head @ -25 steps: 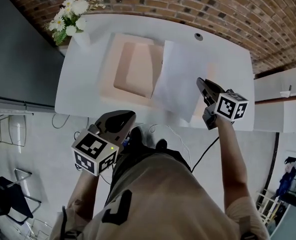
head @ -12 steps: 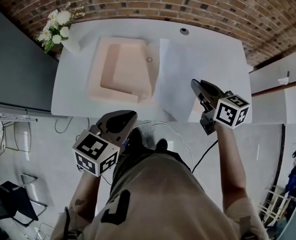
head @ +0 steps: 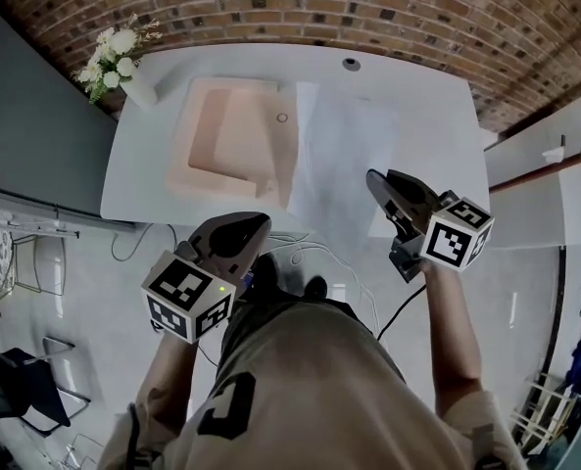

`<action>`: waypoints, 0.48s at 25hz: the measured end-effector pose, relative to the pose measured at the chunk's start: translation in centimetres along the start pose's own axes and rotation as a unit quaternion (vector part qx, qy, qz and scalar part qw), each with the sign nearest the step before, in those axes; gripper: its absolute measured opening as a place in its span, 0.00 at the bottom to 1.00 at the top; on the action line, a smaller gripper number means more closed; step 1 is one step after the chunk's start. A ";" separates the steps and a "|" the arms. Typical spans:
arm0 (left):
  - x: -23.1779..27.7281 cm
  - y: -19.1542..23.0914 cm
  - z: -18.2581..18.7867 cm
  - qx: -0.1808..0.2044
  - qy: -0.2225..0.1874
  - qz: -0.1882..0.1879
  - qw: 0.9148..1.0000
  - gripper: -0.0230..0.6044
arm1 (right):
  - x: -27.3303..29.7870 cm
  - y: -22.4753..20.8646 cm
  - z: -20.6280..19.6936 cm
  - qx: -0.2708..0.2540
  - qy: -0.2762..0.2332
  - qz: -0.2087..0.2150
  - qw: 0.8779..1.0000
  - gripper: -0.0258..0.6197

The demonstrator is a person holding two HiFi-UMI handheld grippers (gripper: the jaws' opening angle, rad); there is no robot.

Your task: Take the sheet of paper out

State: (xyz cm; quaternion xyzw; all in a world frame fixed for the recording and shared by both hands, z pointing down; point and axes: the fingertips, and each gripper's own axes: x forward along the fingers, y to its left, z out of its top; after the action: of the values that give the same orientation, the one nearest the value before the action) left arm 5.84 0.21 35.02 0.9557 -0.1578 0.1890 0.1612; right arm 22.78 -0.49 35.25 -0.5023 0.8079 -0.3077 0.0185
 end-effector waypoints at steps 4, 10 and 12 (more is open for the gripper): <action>0.1 -1.1 -0.1 0.001 -0.002 0.006 1.000 0.06 | -0.7 0.4 -0.3 -0.001 0.004 0.015 1.000 0.08; 0.1 -2.1 -0.4 -0.003 -0.003 0.013 1.000 0.06 | -0.8 0.9 -0.3 0.001 0.006 0.036 0.999 0.08; -0.1 -2.1 -0.4 -0.003 -0.004 0.016 1.000 0.06 | -0.8 1.2 -0.2 -0.002 0.007 0.039 0.999 0.08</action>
State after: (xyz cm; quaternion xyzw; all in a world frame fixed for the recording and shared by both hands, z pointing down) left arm 6.37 2.25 34.76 0.9533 -0.1741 0.1876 0.1603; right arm 22.13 0.63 34.53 -0.4678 0.8279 -0.3085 0.0234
